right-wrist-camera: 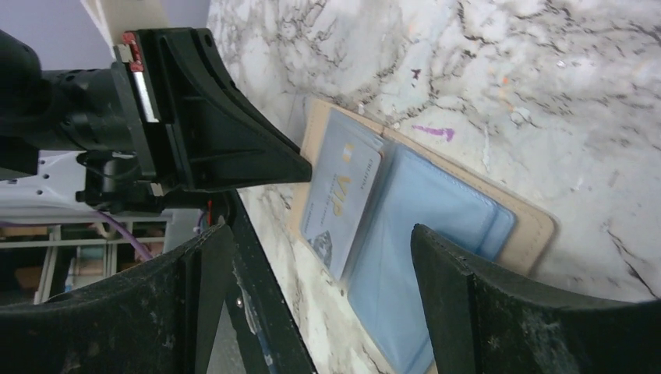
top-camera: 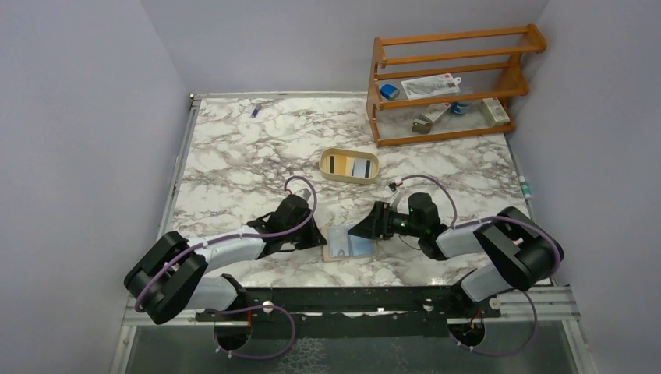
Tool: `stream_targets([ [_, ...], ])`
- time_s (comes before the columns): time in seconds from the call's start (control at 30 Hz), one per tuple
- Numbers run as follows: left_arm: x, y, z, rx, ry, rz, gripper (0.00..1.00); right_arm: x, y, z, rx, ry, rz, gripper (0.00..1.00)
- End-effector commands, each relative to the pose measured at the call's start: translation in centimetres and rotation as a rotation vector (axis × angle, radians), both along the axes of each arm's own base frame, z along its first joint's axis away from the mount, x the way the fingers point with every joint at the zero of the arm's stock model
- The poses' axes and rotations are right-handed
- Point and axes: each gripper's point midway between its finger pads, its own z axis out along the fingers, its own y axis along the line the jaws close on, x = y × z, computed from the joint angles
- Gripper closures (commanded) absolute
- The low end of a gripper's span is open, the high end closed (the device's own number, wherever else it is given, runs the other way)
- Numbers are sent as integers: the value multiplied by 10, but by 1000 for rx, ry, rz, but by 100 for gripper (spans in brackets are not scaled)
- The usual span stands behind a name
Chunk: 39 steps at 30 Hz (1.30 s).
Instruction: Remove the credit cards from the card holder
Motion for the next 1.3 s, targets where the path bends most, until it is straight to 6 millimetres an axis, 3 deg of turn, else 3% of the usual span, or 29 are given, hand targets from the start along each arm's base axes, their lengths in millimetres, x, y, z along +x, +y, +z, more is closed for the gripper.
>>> stream_targets([
  [0.0,5,-1,-4,-16,-33,37,100,5,21,43,184,-114,75,12],
  [0.17,5,2,-13,3,-36,49,100,6,28,38,173,-83,100,13],
  [0.53,11,5,-22,24,-56,77,100,-9,29,8,50,13,92,14],
  [0.8,12,8,-22,42,-71,86,100,-4,21,-3,-11,22,36,14],
  [1.27,17,9,-17,43,-103,100,100,-19,39,-19,10,83,99,14],
])
